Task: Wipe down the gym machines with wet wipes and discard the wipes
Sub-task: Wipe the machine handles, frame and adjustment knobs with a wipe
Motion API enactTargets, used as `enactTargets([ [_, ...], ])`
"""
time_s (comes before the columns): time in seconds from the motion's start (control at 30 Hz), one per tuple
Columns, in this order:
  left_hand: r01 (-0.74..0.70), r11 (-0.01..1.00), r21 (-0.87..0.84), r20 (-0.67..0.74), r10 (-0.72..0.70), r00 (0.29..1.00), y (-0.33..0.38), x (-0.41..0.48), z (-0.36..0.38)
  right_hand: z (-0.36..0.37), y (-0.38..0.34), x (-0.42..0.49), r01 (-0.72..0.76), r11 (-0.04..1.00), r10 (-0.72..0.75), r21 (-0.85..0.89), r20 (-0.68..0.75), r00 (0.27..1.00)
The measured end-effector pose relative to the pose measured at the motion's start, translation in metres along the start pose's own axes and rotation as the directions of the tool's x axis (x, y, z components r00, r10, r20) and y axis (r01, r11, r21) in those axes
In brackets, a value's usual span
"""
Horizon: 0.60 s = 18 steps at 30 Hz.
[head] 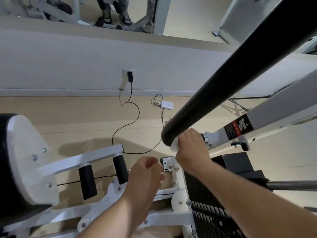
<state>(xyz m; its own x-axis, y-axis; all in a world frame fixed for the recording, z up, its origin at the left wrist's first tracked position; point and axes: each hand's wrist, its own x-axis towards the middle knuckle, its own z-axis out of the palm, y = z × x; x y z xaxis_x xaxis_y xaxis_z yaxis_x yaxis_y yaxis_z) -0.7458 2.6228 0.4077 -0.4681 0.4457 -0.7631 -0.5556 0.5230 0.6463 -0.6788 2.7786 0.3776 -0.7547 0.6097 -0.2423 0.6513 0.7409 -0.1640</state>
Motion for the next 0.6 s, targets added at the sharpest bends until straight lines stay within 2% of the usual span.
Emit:
enactTargets([
  [0.07,-0.012,1.0,0.004,0.004,0.012,1.0,0.003,0.001,0.001,-0.031,-0.005,0.022,-0.04,0.995,0.063,-0.09,0.273,0.96],
  [0.1,-0.014,1.0,0.005,0.007,0.014,1.0,0.003,0.001,0.002,-0.04,-0.007,0.029,-0.021,0.99,0.068,-0.137,0.352,0.934],
  [0.13,-0.015,1.0,0.006,0.012,0.015,1.0,0.004,0.001,0.005,-0.042,-0.006,0.032,-0.008,0.987,0.067,-0.161,0.365,0.928],
  [0.17,-0.019,1.0,0.008,0.019,0.018,1.0,0.005,-0.001,0.007,-0.039,-0.007,0.028,-0.014,0.987,0.066,-0.162,0.321,0.945],
  [0.23,-0.039,0.999,0.033,0.036,0.038,0.999,0.005,-0.002,0.012,-0.009,-0.007,0.007,-0.001,0.99,0.008,-0.139,0.049,0.999],
  [0.3,-0.08,0.994,0.074,0.058,0.076,0.995,0.003,-0.003,0.016,0.027,-0.003,-0.017,0.028,0.987,-0.049,-0.156,-0.131,0.99],
  [0.33,-0.112,0.988,0.108,0.064,0.106,0.992,0.003,-0.004,0.018,0.039,0.003,-0.025,0.035,0.984,-0.065,-0.172,-0.168,0.984],
  [0.43,-0.21,0.948,0.237,0.078,0.197,0.977,-0.002,-0.003,0.017,0.047,0.025,-0.028,0.036,0.971,-0.056,-0.235,-0.08,0.995],
  [0.5,-0.211,0.942,0.26,0.083,0.196,0.977,-0.002,-0.002,0.014,0.025,0.036,-0.012,0.029,0.971,-0.03,-0.239,-0.001,1.0],
  [0.57,-0.185,0.951,0.248,0.068,0.174,0.982,-0.001,0.001,0.01,-0.008,0.039,0.016,-0.013,0.979,0.039,-0.201,0.125,0.991],
  [0.6,-0.184,0.95,0.254,0.059,0.175,0.983,-0.001,0.002,0.011,-0.022,0.034,0.028,-0.028,0.98,0.074,-0.196,0.233,0.97],
])
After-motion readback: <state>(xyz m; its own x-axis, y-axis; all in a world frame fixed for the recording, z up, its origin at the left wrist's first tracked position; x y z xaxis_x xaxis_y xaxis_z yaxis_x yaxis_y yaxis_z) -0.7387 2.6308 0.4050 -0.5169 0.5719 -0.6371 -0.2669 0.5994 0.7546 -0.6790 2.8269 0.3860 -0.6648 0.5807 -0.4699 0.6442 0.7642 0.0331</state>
